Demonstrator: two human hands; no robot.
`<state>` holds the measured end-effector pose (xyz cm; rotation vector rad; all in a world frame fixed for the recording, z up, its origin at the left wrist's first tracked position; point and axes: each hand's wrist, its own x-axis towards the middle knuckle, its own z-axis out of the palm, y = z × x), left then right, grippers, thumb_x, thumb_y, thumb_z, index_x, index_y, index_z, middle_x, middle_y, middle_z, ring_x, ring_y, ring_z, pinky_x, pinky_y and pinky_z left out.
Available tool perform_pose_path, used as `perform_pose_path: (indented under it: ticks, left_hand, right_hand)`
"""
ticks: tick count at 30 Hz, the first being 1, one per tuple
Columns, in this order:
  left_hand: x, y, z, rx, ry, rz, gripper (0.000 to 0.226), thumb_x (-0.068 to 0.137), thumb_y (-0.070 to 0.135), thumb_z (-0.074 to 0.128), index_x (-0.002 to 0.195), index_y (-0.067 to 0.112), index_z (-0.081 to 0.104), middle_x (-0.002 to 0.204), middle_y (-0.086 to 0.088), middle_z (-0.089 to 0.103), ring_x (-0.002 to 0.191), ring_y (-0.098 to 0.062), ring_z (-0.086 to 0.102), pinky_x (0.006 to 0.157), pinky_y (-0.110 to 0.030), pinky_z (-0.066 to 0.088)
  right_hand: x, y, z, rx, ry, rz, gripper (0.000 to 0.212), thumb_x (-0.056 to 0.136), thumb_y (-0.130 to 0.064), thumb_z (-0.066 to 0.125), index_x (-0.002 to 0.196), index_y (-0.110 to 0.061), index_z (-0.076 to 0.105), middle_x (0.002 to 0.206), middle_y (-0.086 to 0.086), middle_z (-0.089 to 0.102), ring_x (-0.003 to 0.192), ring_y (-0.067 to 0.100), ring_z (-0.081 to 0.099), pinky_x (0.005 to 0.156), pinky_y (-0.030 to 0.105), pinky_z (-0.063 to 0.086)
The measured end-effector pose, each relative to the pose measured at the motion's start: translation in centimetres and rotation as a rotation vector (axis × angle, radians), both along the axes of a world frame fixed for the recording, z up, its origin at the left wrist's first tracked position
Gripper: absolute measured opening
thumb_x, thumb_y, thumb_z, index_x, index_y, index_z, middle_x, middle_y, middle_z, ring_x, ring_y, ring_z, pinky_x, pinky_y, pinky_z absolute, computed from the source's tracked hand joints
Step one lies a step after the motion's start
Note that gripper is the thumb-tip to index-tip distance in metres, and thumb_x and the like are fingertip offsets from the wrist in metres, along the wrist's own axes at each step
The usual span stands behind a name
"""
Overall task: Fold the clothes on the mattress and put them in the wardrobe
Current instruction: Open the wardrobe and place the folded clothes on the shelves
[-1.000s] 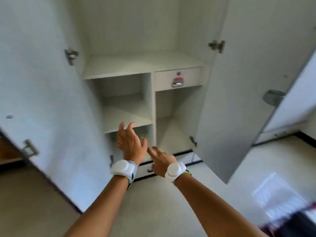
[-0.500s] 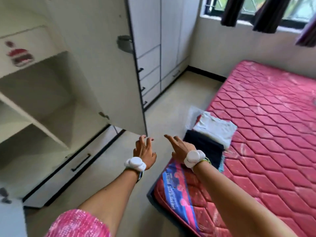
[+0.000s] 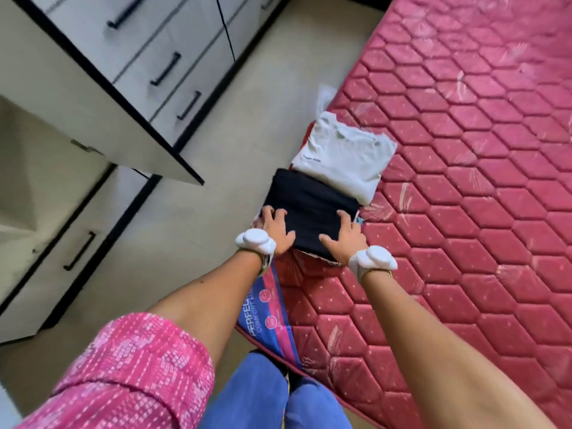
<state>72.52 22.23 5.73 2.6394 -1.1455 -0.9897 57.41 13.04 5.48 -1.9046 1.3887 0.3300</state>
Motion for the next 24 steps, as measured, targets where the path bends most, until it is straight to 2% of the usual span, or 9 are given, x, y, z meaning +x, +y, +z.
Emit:
perform_pose_path:
  ticks: [5, 7, 10, 12, 13, 15, 17, 21, 24]
  left_hand:
    - [1.4, -5.0, -4.6, -0.015, 0.016, 0.288, 0.083, 0.078, 0.064, 0.062, 0.14, 0.017, 0.033, 0.141, -0.013, 0.028, 0.127, -0.038, 0.032, 0.11, -0.04, 0.021]
    - [2.4, -6.6, -7.0, -0.029, 0.031, 0.401, 0.085, 0.074, 0.068, 0.062, 0.137, 0.018, 0.033, 0.137, -0.012, 0.029, 0.126, -0.037, 0.032, 0.11, -0.04, 0.02]
    - [3.8, -7.6, -8.7, -0.12, 0.084, 0.573, 0.084, 0.071, 0.068, 0.066, 0.129, 0.015, 0.033, 0.135, -0.011, 0.029, 0.126, -0.034, 0.035, 0.109, -0.039, 0.023]
    - [4.8, -8.2, -9.4, -0.105, 0.215, 0.673, 0.092, 0.071, 0.069, 0.066, 0.133, 0.012, 0.031, 0.141, -0.011, 0.03, 0.131, -0.033, 0.036, 0.113, -0.039, 0.024]
    - [5.3, -8.4, -9.8, -0.076, 0.287, 0.689, 0.097, 0.069, 0.072, 0.065, 0.136, 0.01, 0.03, 0.144, -0.011, 0.032, 0.133, -0.032, 0.036, 0.114, -0.04, 0.026]
    - [6.2, -8.6, -10.3, -0.059, 0.387, 0.71, 0.109, 0.057, 0.08, 0.065, 0.135, 0.011, 0.034, 0.143, -0.008, 0.041, 0.13, -0.03, 0.042, 0.111, -0.042, 0.033]
    - [6.8, -8.5, -10.6, -0.079, 0.411, 0.718, 0.112, 0.044, 0.083, 0.067, 0.131, 0.016, 0.042, 0.134, -0.004, 0.051, 0.122, -0.026, 0.051, 0.106, -0.041, 0.04]
    - [7.2, -8.1, -11.0, -0.092, 0.44, 0.68, 0.098, 0.048, 0.081, 0.07, 0.125, 0.024, 0.053, 0.12, 0.005, 0.061, 0.108, -0.019, 0.06, 0.098, -0.035, 0.048]
    - [7.7, -7.4, -10.9, -0.056, 0.518, 0.679, 0.1, 0.039, 0.085, 0.071, 0.119, 0.025, 0.061, 0.11, 0.008, 0.067, 0.099, -0.016, 0.066, 0.092, -0.033, 0.052]
  right_hand:
    - [-0.5, -1.9, -4.6, 0.244, -0.073, -0.516, 0.108, 0.069, -0.071, 0.065, 0.15, -0.03, 0.007, 0.151, 0.016, 0.018, 0.137, 0.04, 0.026, 0.113, 0.048, 0.016]
    - [-0.8, -3.2, -7.5, 0.326, -0.101, -0.698, 0.117, 0.066, -0.072, 0.067, 0.151, -0.025, 0.0, 0.154, 0.018, 0.013, 0.141, 0.036, 0.021, 0.115, 0.046, 0.013]
    - [-0.9, -3.9, -10.8, 0.403, -0.236, -0.898, 0.125, 0.06, -0.068, 0.074, 0.15, -0.024, 0.0, 0.155, 0.013, 0.015, 0.141, 0.031, 0.023, 0.117, 0.043, 0.018]
    - [-0.7, -4.0, -11.8, 0.402, -0.251, -0.918, 0.129, 0.054, -0.072, 0.075, 0.15, -0.025, 0.003, 0.154, 0.01, 0.019, 0.141, 0.029, 0.024, 0.117, 0.044, 0.02]
    - [-0.6, -4.1, -12.3, 0.414, -0.295, -0.924, 0.132, 0.049, -0.073, 0.076, 0.15, -0.023, 0.008, 0.151, 0.007, 0.028, 0.138, 0.027, 0.031, 0.116, 0.044, 0.024]
    - [-0.3, -4.4, -12.8, 0.462, -0.441, -0.944, 0.13, 0.039, -0.073, 0.081, 0.144, -0.017, 0.029, 0.135, -0.004, 0.053, 0.121, 0.017, 0.053, 0.108, 0.04, 0.039]
    - [-0.6, -4.8, -13.8, 0.498, -0.522, -0.914, 0.118, 0.035, -0.069, 0.086, 0.134, -0.021, 0.045, 0.12, -0.01, 0.065, 0.106, 0.011, 0.064, 0.1, 0.037, 0.047]
    - [-0.7, -5.2, -12.8, 0.712, -0.652, -0.885, 0.091, 0.046, -0.054, 0.09, 0.124, -0.019, 0.059, 0.115, -0.001, 0.069, 0.105, 0.018, 0.066, 0.098, 0.04, 0.049]
    - [-0.6, -4.2, -12.4, 0.9, -0.69, -0.956, 0.087, 0.045, -0.049, 0.091, 0.119, -0.013, 0.064, 0.113, 0.01, 0.069, 0.105, 0.027, 0.066, 0.098, 0.045, 0.048]
